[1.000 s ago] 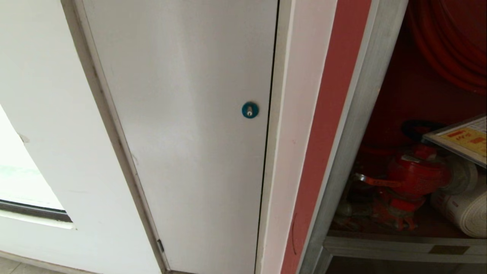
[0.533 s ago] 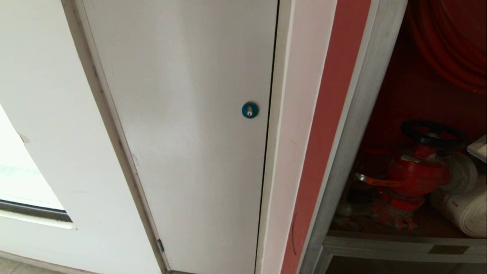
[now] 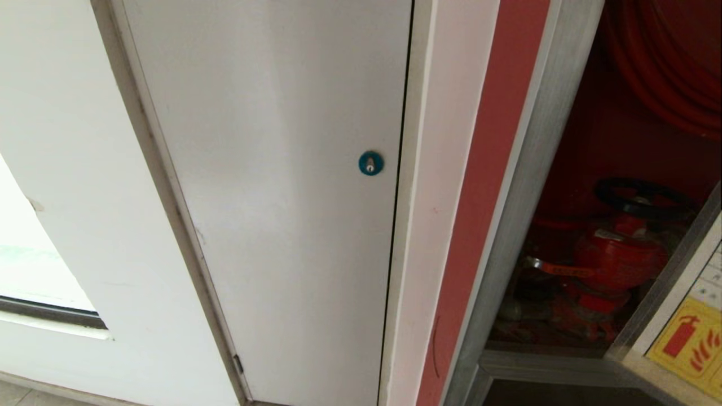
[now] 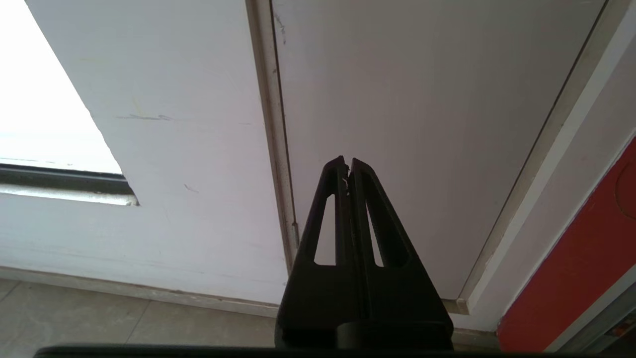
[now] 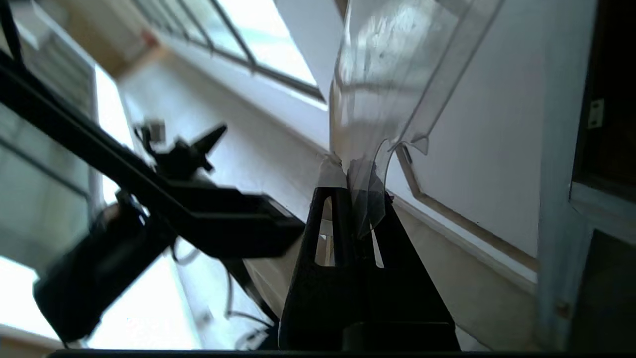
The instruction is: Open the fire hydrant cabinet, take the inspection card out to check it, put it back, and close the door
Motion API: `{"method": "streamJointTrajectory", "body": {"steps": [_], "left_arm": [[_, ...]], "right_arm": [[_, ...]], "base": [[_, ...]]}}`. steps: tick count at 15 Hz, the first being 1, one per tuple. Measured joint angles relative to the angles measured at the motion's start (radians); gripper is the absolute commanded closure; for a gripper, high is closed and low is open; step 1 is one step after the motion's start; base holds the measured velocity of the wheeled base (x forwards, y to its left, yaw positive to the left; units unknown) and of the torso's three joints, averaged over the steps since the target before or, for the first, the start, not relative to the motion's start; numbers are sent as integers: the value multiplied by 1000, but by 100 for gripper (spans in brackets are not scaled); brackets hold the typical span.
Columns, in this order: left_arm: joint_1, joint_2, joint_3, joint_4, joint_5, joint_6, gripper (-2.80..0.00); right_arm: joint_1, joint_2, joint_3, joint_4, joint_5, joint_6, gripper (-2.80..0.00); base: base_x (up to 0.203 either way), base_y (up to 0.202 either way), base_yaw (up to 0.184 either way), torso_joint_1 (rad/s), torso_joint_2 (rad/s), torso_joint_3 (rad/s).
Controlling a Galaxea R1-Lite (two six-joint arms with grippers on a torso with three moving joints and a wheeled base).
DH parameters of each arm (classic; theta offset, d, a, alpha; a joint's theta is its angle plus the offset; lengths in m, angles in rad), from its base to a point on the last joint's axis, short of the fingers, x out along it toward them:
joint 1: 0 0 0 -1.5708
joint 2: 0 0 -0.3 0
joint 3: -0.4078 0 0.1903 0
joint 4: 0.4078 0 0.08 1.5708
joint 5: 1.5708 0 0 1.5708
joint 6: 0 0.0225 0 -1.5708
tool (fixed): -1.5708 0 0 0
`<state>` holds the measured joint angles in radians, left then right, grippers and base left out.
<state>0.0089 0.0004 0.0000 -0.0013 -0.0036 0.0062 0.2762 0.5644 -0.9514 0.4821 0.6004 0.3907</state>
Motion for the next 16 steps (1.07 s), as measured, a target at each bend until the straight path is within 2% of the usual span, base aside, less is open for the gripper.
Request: {"method": "streamJointTrajectory", "body": {"steps": [4,7,10,14,16], "left_arm": [[0,0,0,0,0,0,0],[0,0,0,0,0,0,0],[0,0,0,0,0,0,0],[0,0,0,0,0,0,0],[0,0,0,0,0,0,0]], "right_arm": [[2,121,37,-49,117,-263,0],[8,251,43,-103,173,-413,0],[94,383,43,-196,162,-470,0],[275,535,30,-361,18,-484,0],[314,599,1,-387,-6,-517,0]], "base": [[0,0,0,0,0,0],[0,0,0,0,0,0],[0,0,0,0,0,0],[0,0,0,0,0,0],[0,0,0,0,0,0]]}}
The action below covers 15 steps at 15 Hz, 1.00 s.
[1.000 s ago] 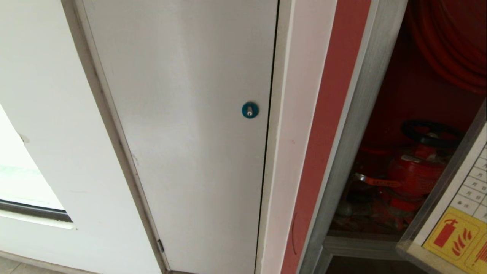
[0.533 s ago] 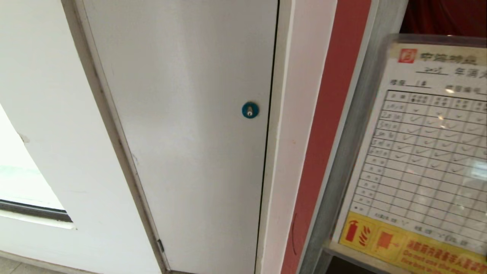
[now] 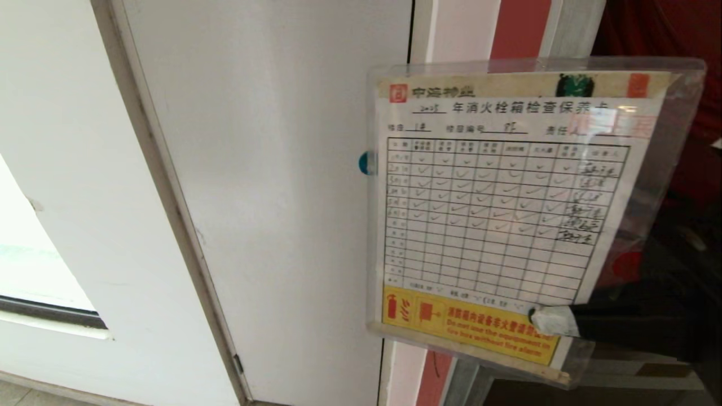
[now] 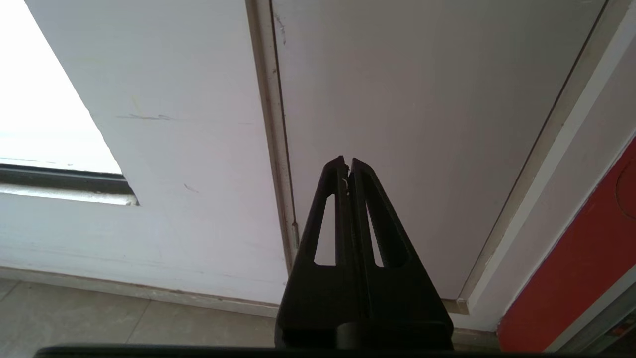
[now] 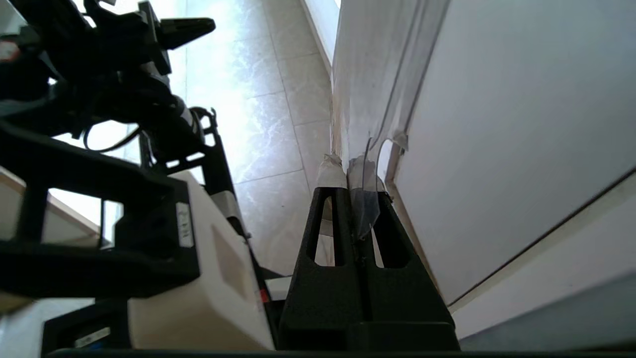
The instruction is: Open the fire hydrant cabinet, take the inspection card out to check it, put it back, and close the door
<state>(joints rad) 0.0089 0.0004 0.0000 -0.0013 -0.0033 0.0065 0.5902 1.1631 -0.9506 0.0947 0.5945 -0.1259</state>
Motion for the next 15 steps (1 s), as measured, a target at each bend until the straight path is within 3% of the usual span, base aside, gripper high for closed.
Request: {"method": "streamJointTrajectory", "body": {"steps": [7,15], "left_arm": [[0,0,0,0,0,-1,0],[0,0,0,0,-1,0,0]], "right_arm": [[87,95,-81,3,-36,-26,0],[168,72,-55,8,-26,-22,0]], "base": [[0,0,0,0,0,0],[0,0,0,0,0,0]]}}
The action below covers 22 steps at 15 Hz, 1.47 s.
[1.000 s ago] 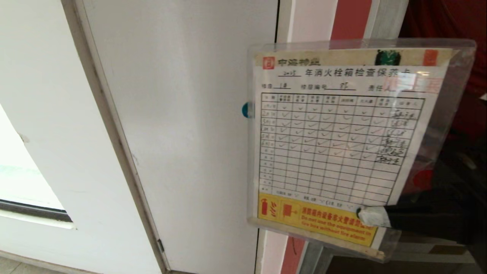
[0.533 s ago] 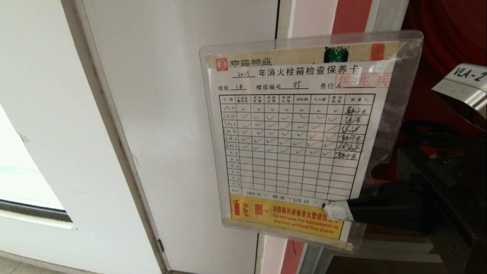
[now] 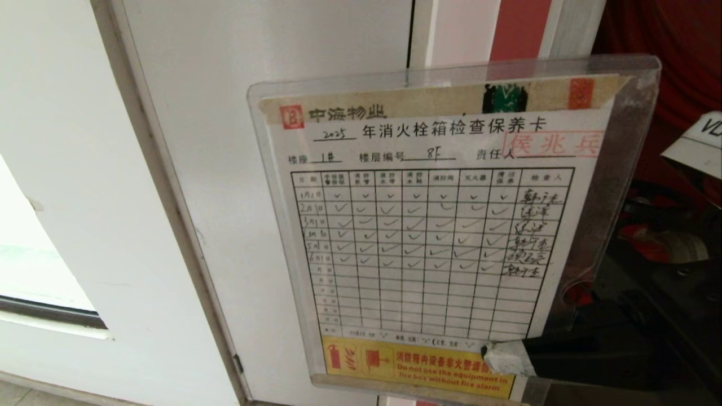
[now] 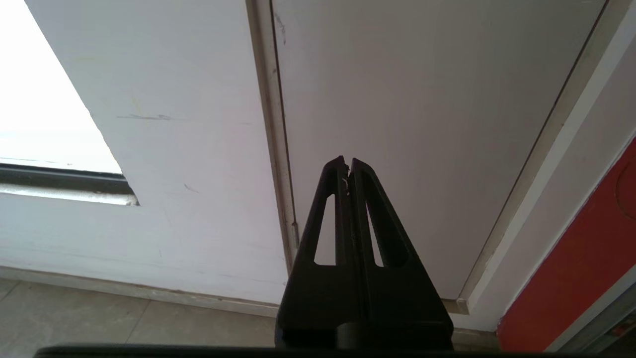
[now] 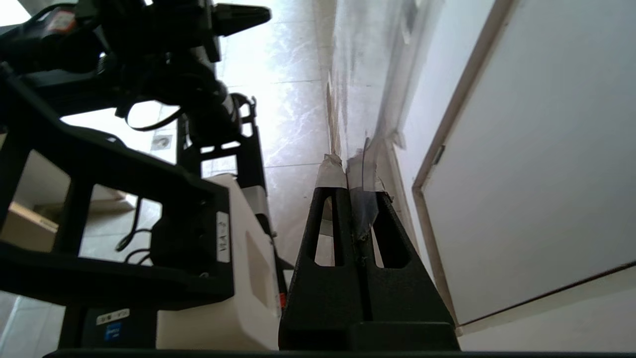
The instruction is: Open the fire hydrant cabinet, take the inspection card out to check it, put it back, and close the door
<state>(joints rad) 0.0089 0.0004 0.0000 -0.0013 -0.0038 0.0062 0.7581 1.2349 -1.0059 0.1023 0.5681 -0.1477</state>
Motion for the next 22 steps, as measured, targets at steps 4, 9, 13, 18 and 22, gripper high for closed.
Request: {"method": "streamJointTrajectory", "body": {"steps": [4,9,13,18,22], "left_arm": [[0,0,0,0,0,0,0],[0,0,0,0,0,0,0],[0,0,0,0,1,0,0],[0,0,0,0,0,0,0],[0,0,0,0,0,0,0]], "right_arm": [[6,-17,30,4,78,24,0],[6,-43,34,3,195,144,0],[9,-60,34,4,220,167,0],[13,-82,20,-8,248,293,0],[13,-78,8,-73,253,384,0]], "base": [[0,0,0,0,0,0],[0,0,0,0,0,0],[0,0,0,0,0,0],[0,0,0,0,0,0],[0,0,0,0,0,0]]}}
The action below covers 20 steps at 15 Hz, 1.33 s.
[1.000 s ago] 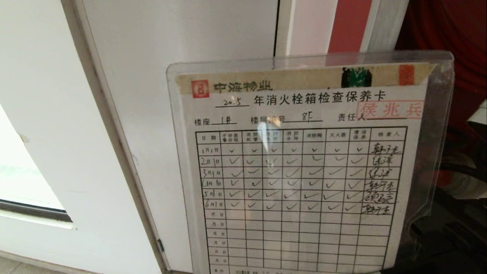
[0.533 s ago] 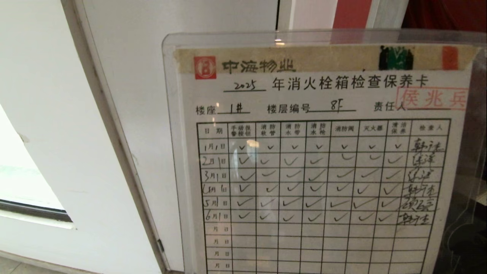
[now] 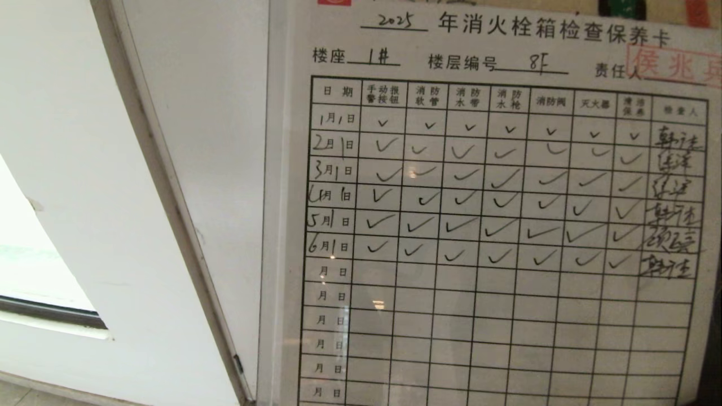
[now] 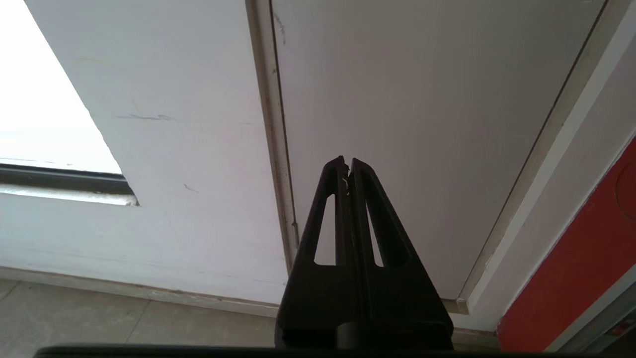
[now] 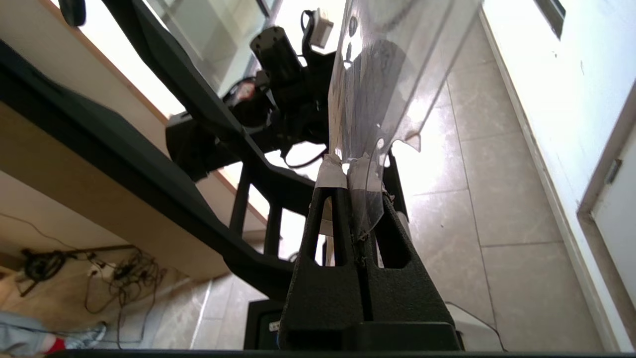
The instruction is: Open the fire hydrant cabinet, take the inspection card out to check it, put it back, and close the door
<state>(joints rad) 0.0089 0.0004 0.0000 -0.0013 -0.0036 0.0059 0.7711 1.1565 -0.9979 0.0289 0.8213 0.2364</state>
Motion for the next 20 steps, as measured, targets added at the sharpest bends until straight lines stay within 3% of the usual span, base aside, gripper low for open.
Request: {"method": "streamJointTrajectory", "body": {"steps": [10,20], "left_arm": [[0,0,0,0,0,0,0],[0,0,0,0,0,0,0]], "right_arm": [[35,112,-97,-4,-2,4,0],[55,149,-52,-2,-10,-1,0]], "base": [[0,0,0,0,0,0],[0,0,0,0,0,0]]}}
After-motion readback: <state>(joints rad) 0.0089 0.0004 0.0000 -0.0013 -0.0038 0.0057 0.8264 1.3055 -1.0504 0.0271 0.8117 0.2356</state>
